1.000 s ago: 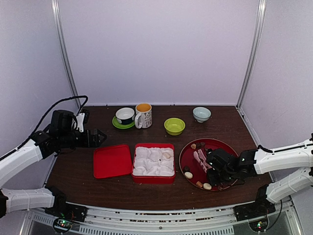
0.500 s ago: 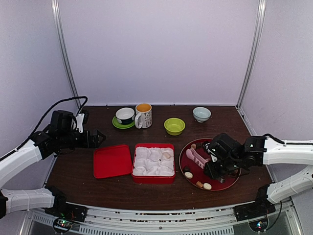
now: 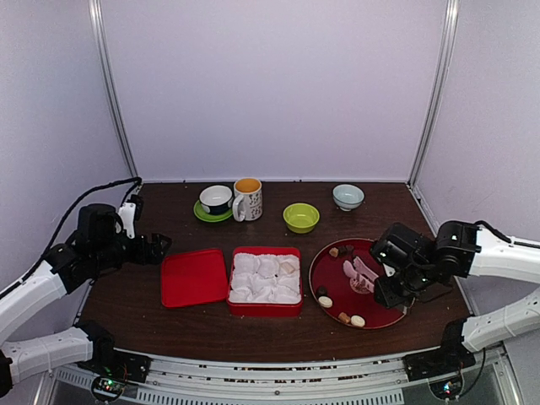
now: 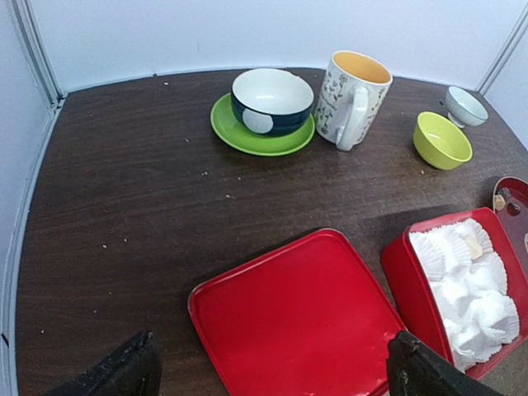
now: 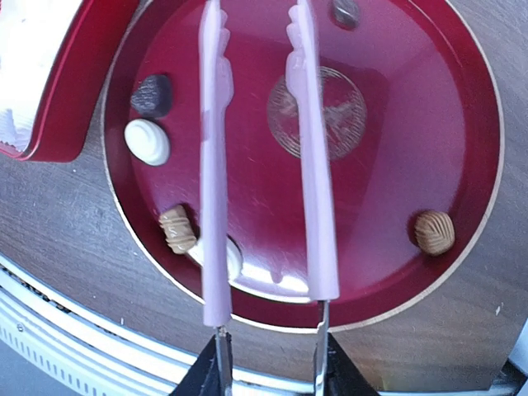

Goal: Pack the chocolate
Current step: Pick up the fake chocolate from the plate.

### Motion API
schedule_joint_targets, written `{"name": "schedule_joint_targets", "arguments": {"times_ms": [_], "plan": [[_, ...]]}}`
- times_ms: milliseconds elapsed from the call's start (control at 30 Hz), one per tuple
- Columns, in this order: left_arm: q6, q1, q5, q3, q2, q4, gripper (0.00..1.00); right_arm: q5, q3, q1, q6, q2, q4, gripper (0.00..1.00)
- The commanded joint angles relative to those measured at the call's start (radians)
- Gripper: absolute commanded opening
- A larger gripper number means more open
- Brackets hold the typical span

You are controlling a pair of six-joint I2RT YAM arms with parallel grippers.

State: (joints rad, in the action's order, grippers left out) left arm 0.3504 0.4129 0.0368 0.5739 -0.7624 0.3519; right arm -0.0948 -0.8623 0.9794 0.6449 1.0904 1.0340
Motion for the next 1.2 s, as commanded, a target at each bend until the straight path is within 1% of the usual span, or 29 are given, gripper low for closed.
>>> {"name": "schedule_joint_targets", "arguments": {"times_ms": [0, 200, 300, 500, 633, 800, 967, 1167], "plan": [[-0.038, 0.001, 0.116, -0.016, 0.0, -0.097, 0.98, -0.048, -0.006, -0.021, 0.106, -0.089, 0.16, 0.36], [-0.11, -0.005, 0.224, -0.063, -0.018, -0.222, 0.98, -0.037, 0.024, -0.046, 0.238, -0.188, 0.26, 0.36], [-0.149, -0.024, 0.281, -0.065, -0.026, -0.255, 0.98, -0.028, 0.02, -0.068, 0.283, -0.219, 0.311, 0.36], [-0.211, -0.076, 0.324, -0.088, -0.054, -0.357, 0.98, -0.015, 0.002, -0.133, 0.335, -0.276, 0.384, 0.35], [-0.234, -0.125, 0.315, -0.103, -0.09, -0.414, 0.98, 0.023, 0.028, -0.212, 0.326, -0.313, 0.379, 0.35], [-0.253, -0.133, 0.279, -0.119, -0.119, -0.466, 0.98, 0.052, 0.028, -0.266, 0.306, -0.296, 0.381, 0.35], [-0.273, -0.134, 0.266, -0.135, -0.094, -0.473, 0.98, 0.107, 0.03, -0.281, 0.294, -0.256, 0.381, 0.35], [-0.292, -0.132, 0.252, -0.156, -0.027, -0.465, 0.98, 0.125, 0.0, -0.285, 0.297, -0.228, 0.412, 0.36]]}}
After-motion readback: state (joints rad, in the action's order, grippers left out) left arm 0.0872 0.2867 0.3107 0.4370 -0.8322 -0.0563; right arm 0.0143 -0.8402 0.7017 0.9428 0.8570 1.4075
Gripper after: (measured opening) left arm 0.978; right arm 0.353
